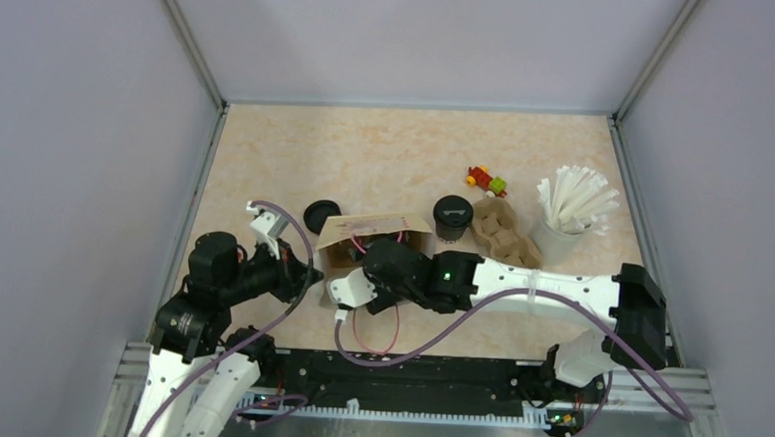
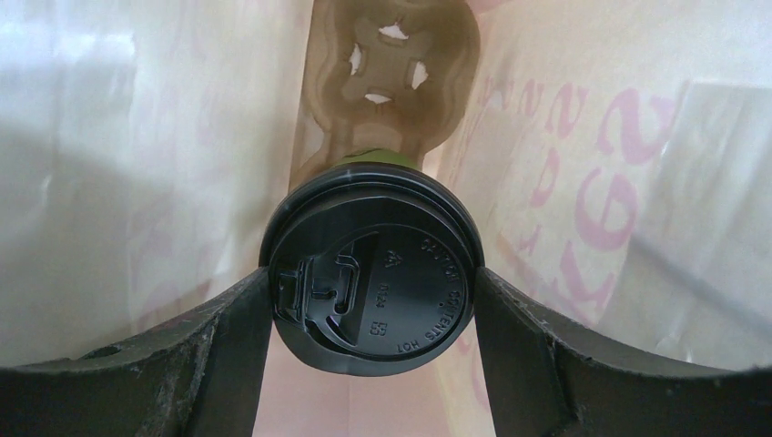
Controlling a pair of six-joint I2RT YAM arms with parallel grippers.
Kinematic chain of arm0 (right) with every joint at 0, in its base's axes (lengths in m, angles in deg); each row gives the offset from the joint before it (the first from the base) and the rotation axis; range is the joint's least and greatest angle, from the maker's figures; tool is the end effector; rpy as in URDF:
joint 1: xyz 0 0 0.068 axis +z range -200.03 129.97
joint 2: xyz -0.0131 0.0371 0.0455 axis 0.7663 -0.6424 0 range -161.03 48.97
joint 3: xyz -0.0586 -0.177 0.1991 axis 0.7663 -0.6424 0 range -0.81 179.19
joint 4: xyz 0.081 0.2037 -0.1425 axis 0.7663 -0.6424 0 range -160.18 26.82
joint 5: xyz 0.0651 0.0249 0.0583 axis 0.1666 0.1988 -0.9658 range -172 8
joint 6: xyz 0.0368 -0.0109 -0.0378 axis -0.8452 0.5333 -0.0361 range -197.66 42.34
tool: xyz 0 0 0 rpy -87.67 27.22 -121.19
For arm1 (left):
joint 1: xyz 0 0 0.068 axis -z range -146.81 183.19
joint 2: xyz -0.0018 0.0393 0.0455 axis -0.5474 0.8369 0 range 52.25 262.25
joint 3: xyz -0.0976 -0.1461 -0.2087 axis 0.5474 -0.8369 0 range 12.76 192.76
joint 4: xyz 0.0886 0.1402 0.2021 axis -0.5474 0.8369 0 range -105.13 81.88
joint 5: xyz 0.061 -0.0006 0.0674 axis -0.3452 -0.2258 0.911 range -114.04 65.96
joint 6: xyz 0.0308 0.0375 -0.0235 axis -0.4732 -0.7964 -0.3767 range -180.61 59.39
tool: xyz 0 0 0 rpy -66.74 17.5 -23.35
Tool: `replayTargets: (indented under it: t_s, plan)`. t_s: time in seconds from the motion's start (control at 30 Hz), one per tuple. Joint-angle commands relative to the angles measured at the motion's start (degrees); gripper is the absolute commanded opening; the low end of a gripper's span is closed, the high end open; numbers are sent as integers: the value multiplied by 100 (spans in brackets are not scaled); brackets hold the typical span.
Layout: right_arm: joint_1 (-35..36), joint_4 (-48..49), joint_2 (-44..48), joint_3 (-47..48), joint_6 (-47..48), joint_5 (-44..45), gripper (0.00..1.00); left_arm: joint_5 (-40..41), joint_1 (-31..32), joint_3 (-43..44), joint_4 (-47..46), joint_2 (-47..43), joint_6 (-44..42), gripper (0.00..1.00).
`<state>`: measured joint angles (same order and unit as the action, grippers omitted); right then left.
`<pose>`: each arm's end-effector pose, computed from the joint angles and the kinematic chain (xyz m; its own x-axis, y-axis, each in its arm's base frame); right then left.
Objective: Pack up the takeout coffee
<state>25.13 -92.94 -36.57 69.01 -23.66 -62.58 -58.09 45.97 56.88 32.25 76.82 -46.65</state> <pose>0.0952 0.3130 0.2914 0.5817 -0.7829 -0.2205 -0.6485 -0.2827 -0.7068 0.0758 -0.0376 0.3135 -0.6025 -0.0682 -0.7952 0.5367 0.7029 -0.4669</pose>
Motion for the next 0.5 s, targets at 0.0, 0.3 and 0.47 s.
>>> replayTargets:
  t_s: [0.0, 0.3, 0.47]
  plan:
    - [-74, 144, -193, 689, 118, -76, 66, -148, -20, -12, -268, -36, -113, 0]
    - [-197, 213, -249, 549, 134, 150, 66, -149, -21, 55, -156, -13, -188, 0]
    - [-247, 165, -101, 300, 157, 78, 66, -98, -21, 71, -143, -14, -130, 0]
